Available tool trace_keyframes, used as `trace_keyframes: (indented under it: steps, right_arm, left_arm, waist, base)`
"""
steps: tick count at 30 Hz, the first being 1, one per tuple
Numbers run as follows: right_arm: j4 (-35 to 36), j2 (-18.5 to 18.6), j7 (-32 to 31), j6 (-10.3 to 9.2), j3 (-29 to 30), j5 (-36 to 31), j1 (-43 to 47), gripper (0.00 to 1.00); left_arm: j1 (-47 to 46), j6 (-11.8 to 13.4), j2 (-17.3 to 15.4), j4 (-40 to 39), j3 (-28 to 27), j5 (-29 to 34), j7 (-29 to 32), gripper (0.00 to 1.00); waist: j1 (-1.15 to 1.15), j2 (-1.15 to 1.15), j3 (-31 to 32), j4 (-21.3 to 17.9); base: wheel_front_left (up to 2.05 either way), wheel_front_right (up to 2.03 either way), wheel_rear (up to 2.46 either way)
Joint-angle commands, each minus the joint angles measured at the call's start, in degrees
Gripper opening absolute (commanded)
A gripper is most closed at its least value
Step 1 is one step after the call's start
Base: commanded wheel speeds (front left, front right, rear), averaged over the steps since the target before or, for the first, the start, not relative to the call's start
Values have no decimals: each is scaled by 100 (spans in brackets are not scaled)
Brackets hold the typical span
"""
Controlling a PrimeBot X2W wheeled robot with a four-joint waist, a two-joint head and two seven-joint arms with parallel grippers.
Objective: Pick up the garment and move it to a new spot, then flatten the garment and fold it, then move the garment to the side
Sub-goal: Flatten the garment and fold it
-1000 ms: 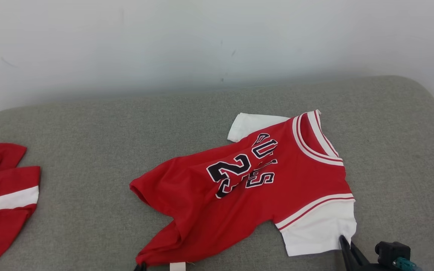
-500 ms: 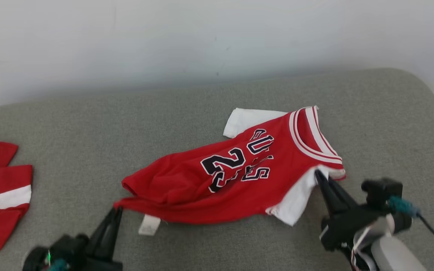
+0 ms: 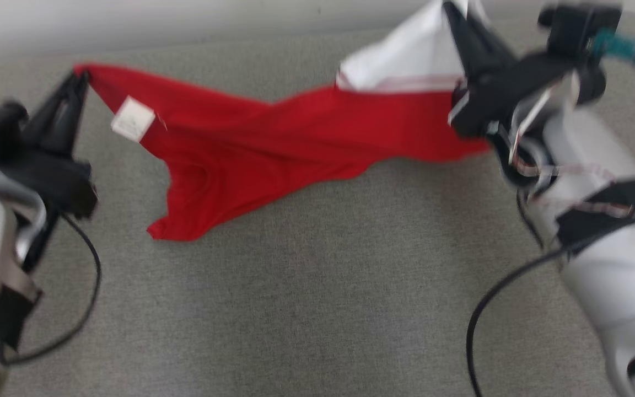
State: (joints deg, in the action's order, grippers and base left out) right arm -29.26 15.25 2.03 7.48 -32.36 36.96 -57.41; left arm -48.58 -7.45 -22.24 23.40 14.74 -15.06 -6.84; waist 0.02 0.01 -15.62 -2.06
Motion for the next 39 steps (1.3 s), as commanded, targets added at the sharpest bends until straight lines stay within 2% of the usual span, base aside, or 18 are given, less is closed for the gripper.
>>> trace_keyframes:
  steps: [1,7,8,13,24,30,35,39]
  right_arm:
    - [-178,11,12,3,-84,73,-572,0]
    - [-819,-114,-6,3,-279,182,-2361,0]
    - [-1096,-148,1,3,-255,207,-2845,0]
    - [-1816,-325,39,3,-253,232,-3774,0]
    - [-3262,-400,471,3,-6,-25,-5117,0]
    - [-3747,-527,716,3,-47,-198,-5749,0]
    - [-3701,-534,782,3,-297,-135,-5901,0]
    - [-3278,-445,801,3,-638,128,-5570,0]
  left_arm:
    - [-467,9,-162,123,172,-91,49,0]
    - [-2072,7,-518,544,646,-471,146,0]
    - [-2541,6,-530,726,729,-631,180,0]
    - [-3579,6,-572,1212,917,-867,200,0]
    - [-4948,5,-334,1833,1223,-919,262,0]
    - [-5640,5,-193,2056,1430,-995,296,0]
    - [-5809,5,-159,2183,1533,-1317,204,0]
    - [-5507,5,-236,2030,1655,-1541,-113,0]
  waist:
    - [-2,-1,-586,-16]
    - [-2,-1,-1104,11]
    - [-2,-1,-1222,31]
    - [-2,-1,-1364,26]
    - [-2,-1,-1220,-48]
    - [-2,-1,-1090,-135]
    - [-2,-1,-1294,-109]
    - [-2,-1,-1560,-45]
  base:
    - [0,0,0]
    - [0,0,0]
    - [0,0,0]
    - [0,0,0]
    - [0,0,0]
    - [0,0,0]
    - [0,0,0]
    - [0,0,0]
